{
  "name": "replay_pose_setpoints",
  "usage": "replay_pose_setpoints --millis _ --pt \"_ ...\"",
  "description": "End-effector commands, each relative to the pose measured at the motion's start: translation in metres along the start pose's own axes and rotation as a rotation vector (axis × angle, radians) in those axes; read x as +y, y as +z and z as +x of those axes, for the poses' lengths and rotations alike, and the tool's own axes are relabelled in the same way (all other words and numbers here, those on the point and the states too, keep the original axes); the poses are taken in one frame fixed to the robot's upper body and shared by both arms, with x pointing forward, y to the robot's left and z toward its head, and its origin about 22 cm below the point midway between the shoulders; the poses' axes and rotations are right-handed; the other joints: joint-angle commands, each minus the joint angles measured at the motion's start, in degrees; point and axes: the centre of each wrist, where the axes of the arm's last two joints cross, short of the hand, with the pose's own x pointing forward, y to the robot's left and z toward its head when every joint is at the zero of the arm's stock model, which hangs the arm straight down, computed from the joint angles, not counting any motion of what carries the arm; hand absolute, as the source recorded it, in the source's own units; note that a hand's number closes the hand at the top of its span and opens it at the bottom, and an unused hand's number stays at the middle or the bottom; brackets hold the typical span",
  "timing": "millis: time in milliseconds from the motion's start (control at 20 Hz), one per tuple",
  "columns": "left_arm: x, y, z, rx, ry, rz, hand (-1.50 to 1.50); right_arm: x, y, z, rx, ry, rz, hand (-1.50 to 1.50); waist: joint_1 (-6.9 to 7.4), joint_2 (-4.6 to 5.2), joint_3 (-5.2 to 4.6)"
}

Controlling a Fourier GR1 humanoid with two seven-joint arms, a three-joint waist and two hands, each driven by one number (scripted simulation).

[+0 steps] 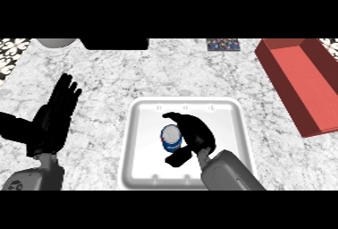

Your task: Pick the can from the tray and place it in the cardboard box

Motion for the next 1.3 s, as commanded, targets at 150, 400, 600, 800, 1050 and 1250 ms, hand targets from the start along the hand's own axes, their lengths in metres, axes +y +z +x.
replay_pose_setpoints --millis 150,400,600,800,1050,1250 --pt "-0.005 0.004 -0.015 0.003 0.001 -0.015 0.00 0.007 0.009 0.000 -0.088 0.129 -0.041 1.50 -0.22 -0.05 0.00" --pt "-0.005 0.013 -0.009 0.005 -0.012 0.006 0.00 0.006 0.000 0.001 -0.109 0.139 -0.101 1.50 -0.05 -0.03 0.01" --pt "0.012 0.009 -0.006 0.004 -0.017 -0.007 0.00 -0.010 -0.005 0.002 -0.101 0.195 -0.215 1.50 -0.01 -0.02 0.00" --pt "-0.010 0.011 -0.011 0.003 0.000 -0.014 0.00 -0.041 -0.035 -0.010 -0.011 0.403 -0.292 1.50 0.86 0.19 0.01" --pt "-0.004 0.005 -0.010 -0.004 0.004 -0.001 0.00 -0.032 -0.041 0.018 -0.088 0.530 -0.408 1.50 0.24 0.08 -0.01" --pt "0.004 -0.005 0.001 -0.024 0.004 0.009 0.00 -0.065 -0.022 0.044 -0.128 0.609 -0.432 1.50 -0.33 -0.09 -0.02"
